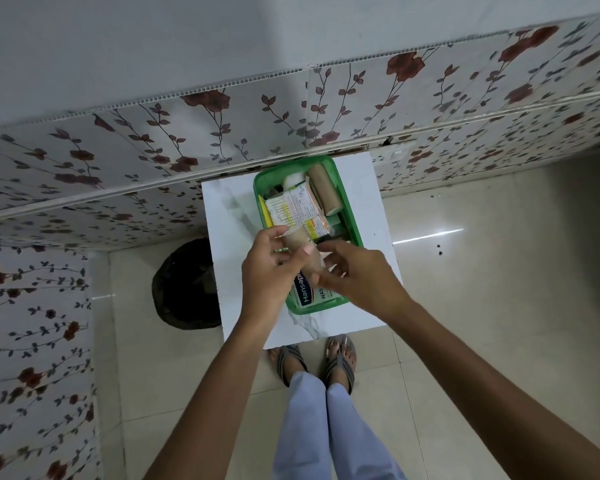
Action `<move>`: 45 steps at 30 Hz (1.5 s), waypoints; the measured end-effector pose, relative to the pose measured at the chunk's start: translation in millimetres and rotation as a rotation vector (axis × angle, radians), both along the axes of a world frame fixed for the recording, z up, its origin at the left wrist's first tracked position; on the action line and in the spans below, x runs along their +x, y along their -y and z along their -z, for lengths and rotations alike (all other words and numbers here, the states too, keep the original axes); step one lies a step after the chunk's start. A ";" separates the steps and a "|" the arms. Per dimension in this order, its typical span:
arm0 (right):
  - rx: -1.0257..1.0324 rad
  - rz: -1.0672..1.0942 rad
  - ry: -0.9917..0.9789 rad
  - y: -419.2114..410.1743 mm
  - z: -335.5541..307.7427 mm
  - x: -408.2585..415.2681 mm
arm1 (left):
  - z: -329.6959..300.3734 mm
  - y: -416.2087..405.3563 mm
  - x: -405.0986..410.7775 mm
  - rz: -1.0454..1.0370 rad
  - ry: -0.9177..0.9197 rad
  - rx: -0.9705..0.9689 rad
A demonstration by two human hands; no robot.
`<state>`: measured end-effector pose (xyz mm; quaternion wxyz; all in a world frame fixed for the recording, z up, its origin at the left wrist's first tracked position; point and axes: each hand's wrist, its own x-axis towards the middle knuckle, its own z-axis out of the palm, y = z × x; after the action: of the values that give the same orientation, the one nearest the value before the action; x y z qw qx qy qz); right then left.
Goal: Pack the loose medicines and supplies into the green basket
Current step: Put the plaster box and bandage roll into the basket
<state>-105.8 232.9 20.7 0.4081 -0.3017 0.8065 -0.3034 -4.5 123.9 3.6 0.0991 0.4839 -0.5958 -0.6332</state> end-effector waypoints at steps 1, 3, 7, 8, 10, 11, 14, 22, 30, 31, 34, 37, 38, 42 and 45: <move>0.014 0.027 0.006 1.9 1.9 2.7 | 0.6 1.8 0.7 0.021 0.012 -0.022; 0.035 0.087 0.005 7.4 5.9 7.2 | 1.2 6.2 0.9 0.049 0.050 -0.112; -0.041 0.131 -0.123 27.8 12.6 15.0 | 3.3 20.3 1.0 -0.060 0.132 -0.242; -0.058 0.106 -0.167 32.4 14.7 15.1 | 5.3 24.1 1.9 -0.082 0.157 -0.248; -0.067 0.074 -0.207 39.5 18.4 13.2 | 10.7 29.8 4.9 -0.075 0.213 -0.240; -0.077 0.063 -0.210 40.7 20.9 12.1 | 13.8 30.7 6.1 -0.055 0.232 -0.225; -0.113 -0.014 -0.273 43.9 29.7 15.8 | 20.1 30.0 7.3 -0.005 0.246 -0.154; -0.038 -0.134 -0.542 53.7 42.5 31.4 | 26.1 32.5 -3.6 -0.011 0.314 -0.127; -0.031 -0.163 -0.447 47.0 38.6 29.4 | 18.5 34.7 -6.0 -0.003 0.340 -0.037; -0.070 -0.116 -0.398 44.8 33.5 23.8 | 18.1 34.6 -5.7 0.014 0.328 -0.019; -0.132 0.137 -0.342 32.6 22.0 0.2 | 18.5 32.3 -2.1 0.084 0.303 0.009; -0.101 0.406 -0.369 14.3 21.4 -25.4 | 17.3 30.6 2.7 0.151 0.310 0.048; -0.078 0.458 -0.388 8.3 23.2 -33.2 | 16.8 31.2 3.4 0.161 0.305 0.080; 0.156 0.510 -0.173 -7.5 45.2 -58.9 | 13.5 37.4 4.3 0.161 0.265 0.251; 0.317 0.409 -0.099 -6.0 64.6 -64.7 | 9.3 43.4 7.4 0.143 0.235 0.310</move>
<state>-170.5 238.8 -43.9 0.3406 -0.0792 0.9071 -0.2343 2.8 80.5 -5.6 -0.0920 0.5205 -0.5317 -0.6618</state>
